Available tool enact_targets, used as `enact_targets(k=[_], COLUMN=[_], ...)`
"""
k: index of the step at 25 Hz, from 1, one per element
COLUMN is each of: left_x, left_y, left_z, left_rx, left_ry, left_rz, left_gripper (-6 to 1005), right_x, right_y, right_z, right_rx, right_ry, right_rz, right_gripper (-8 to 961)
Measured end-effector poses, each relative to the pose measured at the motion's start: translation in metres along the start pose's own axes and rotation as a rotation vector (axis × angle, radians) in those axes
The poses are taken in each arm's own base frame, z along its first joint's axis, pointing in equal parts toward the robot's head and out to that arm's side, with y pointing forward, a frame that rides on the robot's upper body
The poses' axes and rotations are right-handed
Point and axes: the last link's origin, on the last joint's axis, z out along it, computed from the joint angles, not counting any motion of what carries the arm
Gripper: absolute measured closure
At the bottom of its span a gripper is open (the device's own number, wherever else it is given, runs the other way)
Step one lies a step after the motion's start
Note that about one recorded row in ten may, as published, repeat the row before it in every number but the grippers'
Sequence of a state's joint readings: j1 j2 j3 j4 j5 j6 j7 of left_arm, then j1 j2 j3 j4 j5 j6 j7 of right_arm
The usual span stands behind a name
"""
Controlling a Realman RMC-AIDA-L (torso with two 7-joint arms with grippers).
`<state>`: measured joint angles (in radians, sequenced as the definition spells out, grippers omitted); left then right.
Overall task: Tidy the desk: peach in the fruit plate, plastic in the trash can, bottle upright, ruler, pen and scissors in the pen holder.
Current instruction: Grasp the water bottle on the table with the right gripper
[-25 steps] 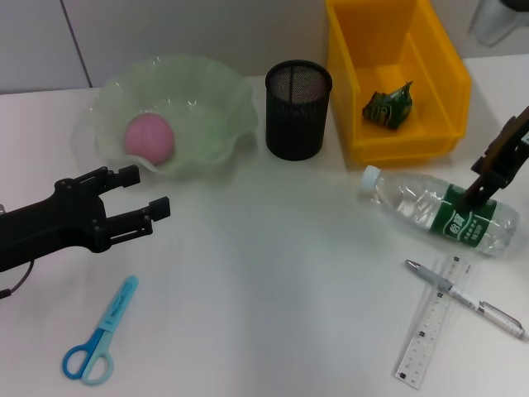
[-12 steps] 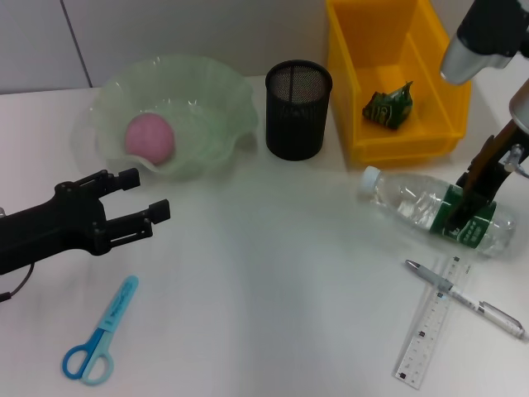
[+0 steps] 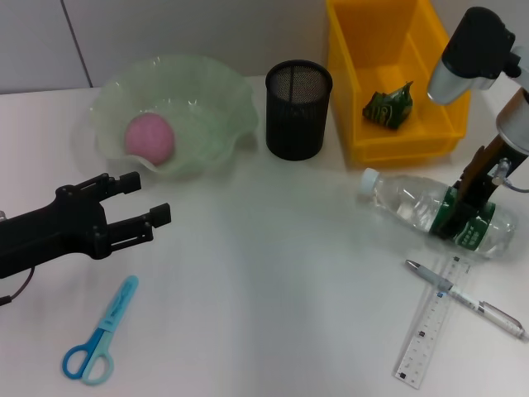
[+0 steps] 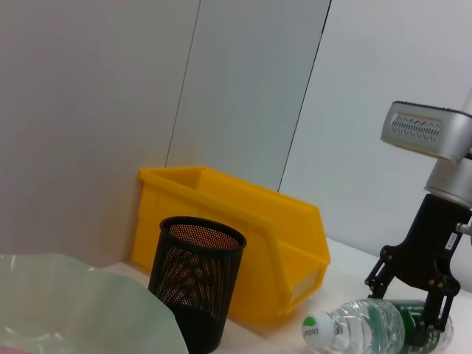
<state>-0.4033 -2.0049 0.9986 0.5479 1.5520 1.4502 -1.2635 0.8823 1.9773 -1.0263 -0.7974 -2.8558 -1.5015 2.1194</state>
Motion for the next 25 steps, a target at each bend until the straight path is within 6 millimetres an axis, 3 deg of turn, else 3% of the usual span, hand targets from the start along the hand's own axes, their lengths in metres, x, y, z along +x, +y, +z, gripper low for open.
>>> enact_targets(k=[25], left_x=[-0.001], left_y=[0.0], left_z=[0.0], left_rx=[0.003], left_ry=[-0.001], left_rz=[0.002], left_gripper=[184], right_x=[0.003], right_y=[0.0], right_z=[0.017], right_rx=[0.018], right_ry=[0.013], right_rz=[-0.009], right_gripper=[126])
